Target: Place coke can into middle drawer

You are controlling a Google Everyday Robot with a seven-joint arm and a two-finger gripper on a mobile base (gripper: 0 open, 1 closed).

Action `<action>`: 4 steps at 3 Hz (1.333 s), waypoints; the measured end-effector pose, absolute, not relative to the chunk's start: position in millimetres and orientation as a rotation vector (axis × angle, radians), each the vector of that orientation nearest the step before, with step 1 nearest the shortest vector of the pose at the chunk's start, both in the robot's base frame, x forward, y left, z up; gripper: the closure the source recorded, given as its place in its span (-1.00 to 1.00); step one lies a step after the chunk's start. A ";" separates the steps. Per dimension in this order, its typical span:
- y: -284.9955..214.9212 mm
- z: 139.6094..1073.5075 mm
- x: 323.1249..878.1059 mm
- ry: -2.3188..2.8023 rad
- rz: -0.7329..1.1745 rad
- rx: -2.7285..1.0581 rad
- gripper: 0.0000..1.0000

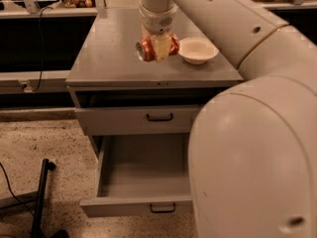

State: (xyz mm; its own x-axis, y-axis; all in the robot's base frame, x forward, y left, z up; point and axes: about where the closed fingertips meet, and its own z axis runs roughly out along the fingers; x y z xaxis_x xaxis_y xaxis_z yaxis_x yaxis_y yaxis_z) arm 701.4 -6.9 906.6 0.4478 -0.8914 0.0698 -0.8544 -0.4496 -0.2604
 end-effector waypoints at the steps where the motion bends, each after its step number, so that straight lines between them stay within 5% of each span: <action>1: -13.6 914.2 656.8 1.627 -0.238 -2.400 1.00; 3: -58.3 803.9 595.7 1.640 0.041 -2.284 1.00; 4: -97.5 751.4 582.6 1.585 -0.023 -2.316 1.00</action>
Offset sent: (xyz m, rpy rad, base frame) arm -0.1324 -0.0983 -0.1171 0.3348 0.1661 -0.1865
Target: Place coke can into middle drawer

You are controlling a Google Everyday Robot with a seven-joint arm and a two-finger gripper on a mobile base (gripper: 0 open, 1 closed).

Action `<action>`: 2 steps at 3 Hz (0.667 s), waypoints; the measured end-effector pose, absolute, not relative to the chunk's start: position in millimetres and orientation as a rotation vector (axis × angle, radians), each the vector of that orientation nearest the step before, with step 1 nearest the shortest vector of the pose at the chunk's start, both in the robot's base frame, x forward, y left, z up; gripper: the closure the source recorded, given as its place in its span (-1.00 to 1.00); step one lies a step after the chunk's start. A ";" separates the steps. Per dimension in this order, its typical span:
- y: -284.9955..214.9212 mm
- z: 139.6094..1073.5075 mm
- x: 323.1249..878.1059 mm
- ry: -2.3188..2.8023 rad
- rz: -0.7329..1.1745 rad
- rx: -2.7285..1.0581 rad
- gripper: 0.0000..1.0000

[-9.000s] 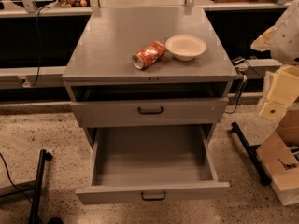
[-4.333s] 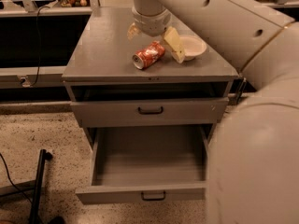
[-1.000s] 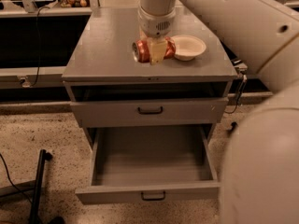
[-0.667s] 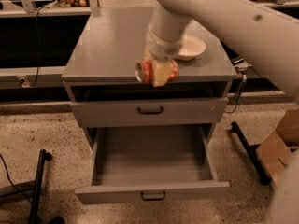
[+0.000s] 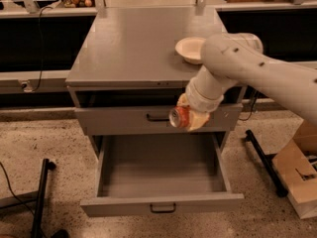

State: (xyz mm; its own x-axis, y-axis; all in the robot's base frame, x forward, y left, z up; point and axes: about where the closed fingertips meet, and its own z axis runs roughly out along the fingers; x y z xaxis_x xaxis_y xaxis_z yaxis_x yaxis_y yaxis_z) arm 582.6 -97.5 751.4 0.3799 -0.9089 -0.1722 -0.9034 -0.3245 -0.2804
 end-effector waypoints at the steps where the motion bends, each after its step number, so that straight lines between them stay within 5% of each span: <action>1: -100.8 743.8 584.2 1.567 -0.052 -2.327 1.00; 2: -111.0 702.0 589.5 1.692 -0.019 -2.340 1.00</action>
Offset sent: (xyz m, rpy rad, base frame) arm 0.0159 -0.0329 -0.1052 -0.1365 0.1504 -0.1551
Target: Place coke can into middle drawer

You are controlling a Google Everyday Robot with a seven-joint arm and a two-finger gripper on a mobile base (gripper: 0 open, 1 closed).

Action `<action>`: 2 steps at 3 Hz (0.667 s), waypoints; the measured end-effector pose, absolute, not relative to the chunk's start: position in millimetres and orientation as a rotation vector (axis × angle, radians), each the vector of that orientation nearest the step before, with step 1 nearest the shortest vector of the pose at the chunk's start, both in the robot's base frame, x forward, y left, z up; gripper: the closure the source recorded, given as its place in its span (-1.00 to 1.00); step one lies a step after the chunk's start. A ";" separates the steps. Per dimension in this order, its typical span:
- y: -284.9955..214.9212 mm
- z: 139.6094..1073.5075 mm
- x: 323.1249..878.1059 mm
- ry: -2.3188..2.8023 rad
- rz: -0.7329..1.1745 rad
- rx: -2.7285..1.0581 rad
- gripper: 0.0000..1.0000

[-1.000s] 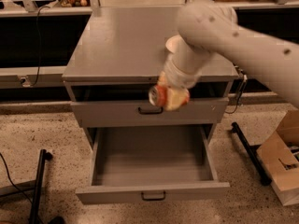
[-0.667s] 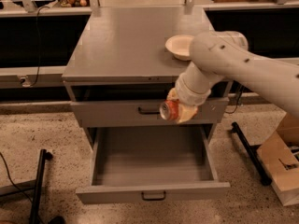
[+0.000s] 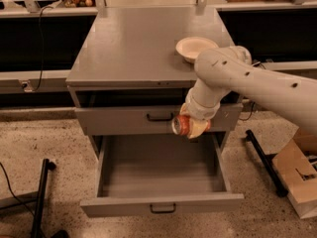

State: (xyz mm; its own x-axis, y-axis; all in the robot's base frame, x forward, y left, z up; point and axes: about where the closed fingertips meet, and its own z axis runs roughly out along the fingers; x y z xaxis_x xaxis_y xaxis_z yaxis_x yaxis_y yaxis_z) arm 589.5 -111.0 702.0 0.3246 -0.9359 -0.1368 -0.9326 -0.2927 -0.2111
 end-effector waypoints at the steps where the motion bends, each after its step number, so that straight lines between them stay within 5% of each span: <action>1: -129.4 649.6 580.9 1.805 0.075 -2.264 1.00; 2: -158.8 585.0 567.3 1.856 0.128 -2.171 1.00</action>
Offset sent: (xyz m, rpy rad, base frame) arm -0.0329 -0.0832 -0.1903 0.1732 0.0645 -0.2193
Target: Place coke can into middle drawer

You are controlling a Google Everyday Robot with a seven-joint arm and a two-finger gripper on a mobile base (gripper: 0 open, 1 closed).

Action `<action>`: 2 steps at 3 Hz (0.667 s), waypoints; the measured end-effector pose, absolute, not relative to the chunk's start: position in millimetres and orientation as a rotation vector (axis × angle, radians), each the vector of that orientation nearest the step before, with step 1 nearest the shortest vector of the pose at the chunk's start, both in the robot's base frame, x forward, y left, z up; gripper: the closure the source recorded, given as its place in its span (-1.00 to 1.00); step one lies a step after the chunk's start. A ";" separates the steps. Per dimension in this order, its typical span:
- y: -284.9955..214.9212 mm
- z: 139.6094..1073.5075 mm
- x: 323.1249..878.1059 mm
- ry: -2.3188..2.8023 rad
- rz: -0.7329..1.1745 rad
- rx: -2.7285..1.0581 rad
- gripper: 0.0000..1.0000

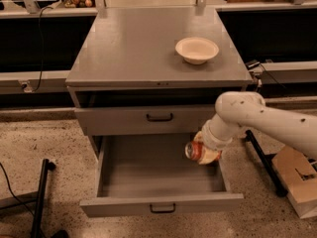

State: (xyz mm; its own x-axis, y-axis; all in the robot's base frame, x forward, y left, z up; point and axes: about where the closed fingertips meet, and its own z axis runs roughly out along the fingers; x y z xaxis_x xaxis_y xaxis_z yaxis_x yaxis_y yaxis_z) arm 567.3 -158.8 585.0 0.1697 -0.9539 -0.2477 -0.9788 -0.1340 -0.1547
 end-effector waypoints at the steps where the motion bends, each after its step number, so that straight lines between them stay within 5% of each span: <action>1: -172.9 531.0 564.1 1.836 0.178 -2.136 1.00; 2: -170.9 521.8 560.6 1.834 0.198 -2.146 1.00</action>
Offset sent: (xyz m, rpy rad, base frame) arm -0.0025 -0.0121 -0.0446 0.0443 0.0017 -0.0049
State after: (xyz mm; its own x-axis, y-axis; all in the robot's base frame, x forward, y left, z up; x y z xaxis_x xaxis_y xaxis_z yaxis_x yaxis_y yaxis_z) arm 560.6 -170.9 521.8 0.1703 -0.9379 -0.3023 -0.9808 -0.1318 -0.1438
